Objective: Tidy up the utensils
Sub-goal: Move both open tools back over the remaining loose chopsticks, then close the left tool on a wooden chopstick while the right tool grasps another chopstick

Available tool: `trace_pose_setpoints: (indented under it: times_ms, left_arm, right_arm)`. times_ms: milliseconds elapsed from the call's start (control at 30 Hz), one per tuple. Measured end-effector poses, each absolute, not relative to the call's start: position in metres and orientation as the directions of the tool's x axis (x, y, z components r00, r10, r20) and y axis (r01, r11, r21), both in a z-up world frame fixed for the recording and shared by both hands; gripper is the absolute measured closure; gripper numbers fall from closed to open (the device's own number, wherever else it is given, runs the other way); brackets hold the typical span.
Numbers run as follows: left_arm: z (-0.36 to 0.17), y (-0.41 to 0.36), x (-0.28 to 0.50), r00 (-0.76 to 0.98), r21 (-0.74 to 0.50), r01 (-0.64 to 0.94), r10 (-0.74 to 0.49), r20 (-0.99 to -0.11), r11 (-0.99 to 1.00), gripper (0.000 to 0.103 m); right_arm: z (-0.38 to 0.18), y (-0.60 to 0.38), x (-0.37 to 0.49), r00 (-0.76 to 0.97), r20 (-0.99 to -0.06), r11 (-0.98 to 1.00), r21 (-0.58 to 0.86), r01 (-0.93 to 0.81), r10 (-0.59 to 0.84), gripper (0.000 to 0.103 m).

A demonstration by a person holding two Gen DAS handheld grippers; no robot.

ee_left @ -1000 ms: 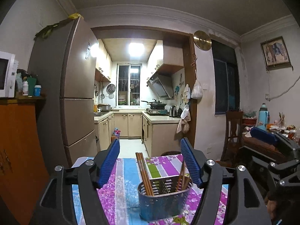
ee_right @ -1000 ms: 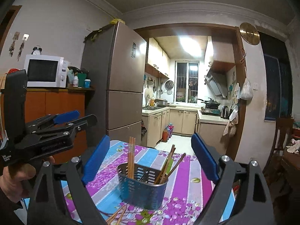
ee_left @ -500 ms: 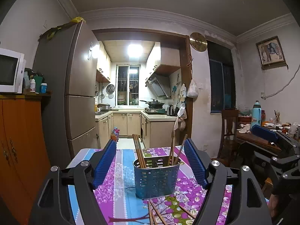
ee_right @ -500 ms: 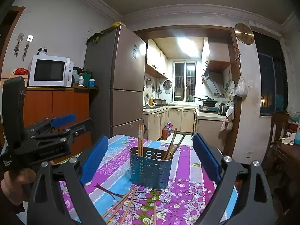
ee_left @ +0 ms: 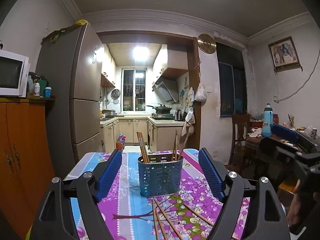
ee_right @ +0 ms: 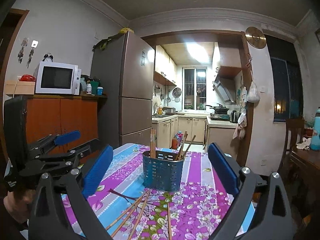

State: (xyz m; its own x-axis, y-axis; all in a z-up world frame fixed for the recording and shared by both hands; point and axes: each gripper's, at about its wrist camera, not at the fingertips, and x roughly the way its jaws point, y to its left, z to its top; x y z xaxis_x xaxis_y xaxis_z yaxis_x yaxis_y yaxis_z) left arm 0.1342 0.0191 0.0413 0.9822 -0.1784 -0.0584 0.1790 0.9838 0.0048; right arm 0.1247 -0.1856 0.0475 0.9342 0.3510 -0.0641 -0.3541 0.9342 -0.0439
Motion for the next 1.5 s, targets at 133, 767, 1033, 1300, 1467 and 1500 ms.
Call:
trace_pose_setpoints:
  times_ms: [133,767,1033,1300,1467,1500]
  left_arm:
    - [0.022,0.025,0.122,0.982,0.004,0.173,-0.172,-0.084,0.985,0.022]
    - [-0.127,0.038,0.119,0.909,0.023,0.237,-0.214,-0.357,0.971,0.032]
    - [-0.162,0.034,0.141,0.855,0.022,0.264,-0.224,-0.468,0.964,0.066]
    - [-0.167,0.025,0.154,0.854,0.027,0.272,-0.229,-0.467,0.962,0.066]
    - [-0.167,0.022,0.163,0.862,0.035,0.26,-0.215,-0.458,0.965,0.078]
    - [-0.168,0.023,0.165,0.866,0.034,0.25,-0.207,-0.455,0.968,0.084]
  right_arm:
    - [0.037,-0.194,0.108,0.937,-0.06,0.938,-0.035,-0.346,0.343,0.008]
    - [-0.077,-0.21,0.094,0.879,-0.274,0.919,0.066,-0.387,0.39,0.026]
    - [-0.105,-0.208,0.087,0.859,-0.335,0.92,0.077,-0.385,0.388,0.031]
    - [-0.117,-0.209,0.094,0.841,-0.368,0.916,0.095,-0.391,0.397,0.046]
    - [-0.128,-0.207,0.101,0.82,-0.399,0.908,0.107,-0.404,0.411,0.057]
    - [-0.129,-0.207,0.103,0.819,-0.402,0.909,0.108,-0.402,0.41,0.057]
